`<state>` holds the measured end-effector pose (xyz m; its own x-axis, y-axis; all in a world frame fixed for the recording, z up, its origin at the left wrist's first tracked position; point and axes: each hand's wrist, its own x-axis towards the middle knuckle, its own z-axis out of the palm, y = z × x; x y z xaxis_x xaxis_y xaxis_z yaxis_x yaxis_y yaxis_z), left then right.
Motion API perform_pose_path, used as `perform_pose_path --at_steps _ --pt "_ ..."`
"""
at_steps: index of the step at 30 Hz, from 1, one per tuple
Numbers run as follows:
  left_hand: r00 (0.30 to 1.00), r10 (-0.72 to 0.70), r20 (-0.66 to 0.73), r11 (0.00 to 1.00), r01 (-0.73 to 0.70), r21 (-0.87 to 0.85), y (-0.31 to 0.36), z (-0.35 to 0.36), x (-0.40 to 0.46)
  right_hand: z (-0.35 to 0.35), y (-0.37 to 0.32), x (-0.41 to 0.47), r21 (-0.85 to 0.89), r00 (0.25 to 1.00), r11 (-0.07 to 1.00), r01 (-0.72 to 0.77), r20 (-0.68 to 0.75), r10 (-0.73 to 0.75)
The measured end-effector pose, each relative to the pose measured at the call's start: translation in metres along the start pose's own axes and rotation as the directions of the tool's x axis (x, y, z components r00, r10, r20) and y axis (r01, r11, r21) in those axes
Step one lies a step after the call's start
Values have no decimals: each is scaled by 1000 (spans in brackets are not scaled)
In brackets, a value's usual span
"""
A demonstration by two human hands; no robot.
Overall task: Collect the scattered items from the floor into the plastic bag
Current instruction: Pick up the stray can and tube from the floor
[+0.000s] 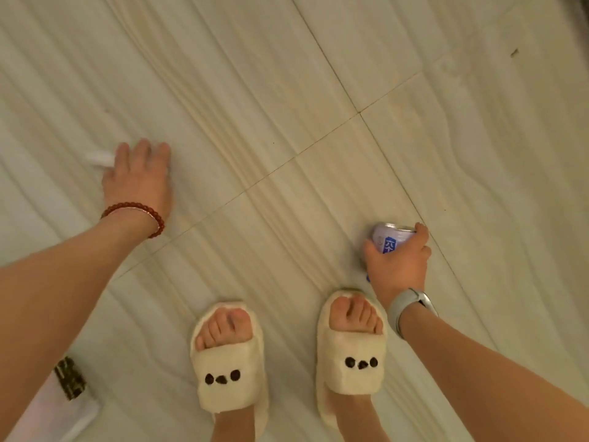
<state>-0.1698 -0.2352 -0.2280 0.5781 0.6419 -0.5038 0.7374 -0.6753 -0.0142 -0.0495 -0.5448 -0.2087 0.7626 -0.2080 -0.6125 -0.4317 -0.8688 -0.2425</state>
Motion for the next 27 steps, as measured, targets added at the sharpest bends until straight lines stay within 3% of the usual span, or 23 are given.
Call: perform_pose_path --at_steps 3,5,7,9,14,17,20,23,27 --pt "991 -42 -129 999 42 -1 -5 3 -15 -11 1 -3 -39 993 997 70 98 -65" --pt "990 -124 -68 984 114 -137 1 -7 -36 -24 -7 -10 -77 983 994 81 171 -67" --pt "972 -229 50 896 231 -378 12 -25 -63 -36 -21 -26 -73 974 996 45 224 -27" --pt "961 -244 131 803 276 -529 22 -46 -97 -48 -40 -51 -82 960 996 33 278 -9" --pt "958 -199 208 712 287 -641 10 -116 -182 -78 -103 -131 -223 863 956 189 502 -54" --pt "951 -273 148 596 288 -749 -27 -162 -221 -87 -150 -184 -307 772 885 351 629 -89" --pt "864 -482 147 410 370 -833 -80 -204 -255 -87 -194 -237 -342 697 795 501 704 -136" --pt "707 -671 222 179 446 -877 -140 -237 -290 -81 -231 -293 -298 656 766 569 727 -204" --pt "558 -770 310 -84 393 -916 -213 -254 -338 -66 -262 -371 -234 597 755 612 763 -247"
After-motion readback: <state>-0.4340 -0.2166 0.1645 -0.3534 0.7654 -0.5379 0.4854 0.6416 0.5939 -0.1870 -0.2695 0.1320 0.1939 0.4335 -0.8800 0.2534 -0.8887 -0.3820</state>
